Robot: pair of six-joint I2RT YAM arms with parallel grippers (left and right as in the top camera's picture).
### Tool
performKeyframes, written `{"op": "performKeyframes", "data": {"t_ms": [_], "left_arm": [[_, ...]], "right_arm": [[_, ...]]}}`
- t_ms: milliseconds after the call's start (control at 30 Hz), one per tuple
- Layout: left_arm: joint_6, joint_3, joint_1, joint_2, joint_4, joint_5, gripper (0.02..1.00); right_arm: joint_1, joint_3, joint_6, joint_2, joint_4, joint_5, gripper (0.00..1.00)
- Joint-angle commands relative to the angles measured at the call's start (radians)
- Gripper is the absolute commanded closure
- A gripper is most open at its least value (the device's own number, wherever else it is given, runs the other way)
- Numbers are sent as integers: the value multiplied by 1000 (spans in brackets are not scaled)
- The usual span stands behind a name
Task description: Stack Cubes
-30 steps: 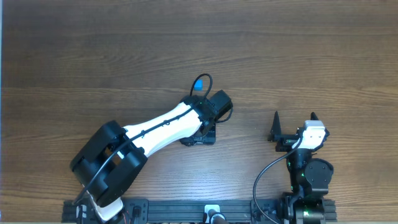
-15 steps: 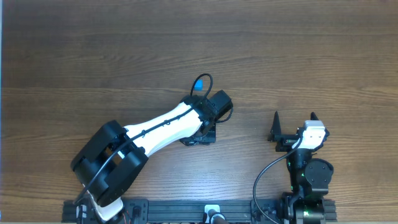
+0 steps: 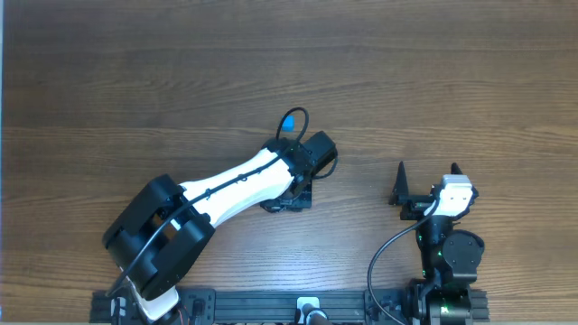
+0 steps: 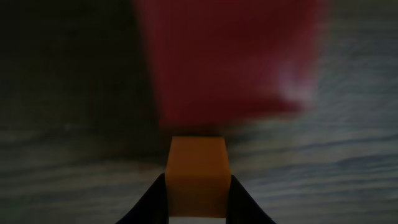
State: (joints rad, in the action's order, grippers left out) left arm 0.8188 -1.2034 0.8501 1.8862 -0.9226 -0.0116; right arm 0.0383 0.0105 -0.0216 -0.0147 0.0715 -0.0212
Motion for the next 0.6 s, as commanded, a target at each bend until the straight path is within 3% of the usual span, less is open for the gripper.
{"op": "performKeyframes", "data": {"t_ms": [33, 300, 600], "left_arm": [[-4, -71, -6, -84, -75, -12, 980], [-27, -257, -42, -110, -197, -30, 980], [-31, -277, -99, -79, -182, -46, 980]], "right_arm": [[-6, -5, 0, 9, 2, -8, 7], [-6, -5, 0, 9, 1, -8, 7], [-6, -5, 0, 9, 1, -8, 9]]}}
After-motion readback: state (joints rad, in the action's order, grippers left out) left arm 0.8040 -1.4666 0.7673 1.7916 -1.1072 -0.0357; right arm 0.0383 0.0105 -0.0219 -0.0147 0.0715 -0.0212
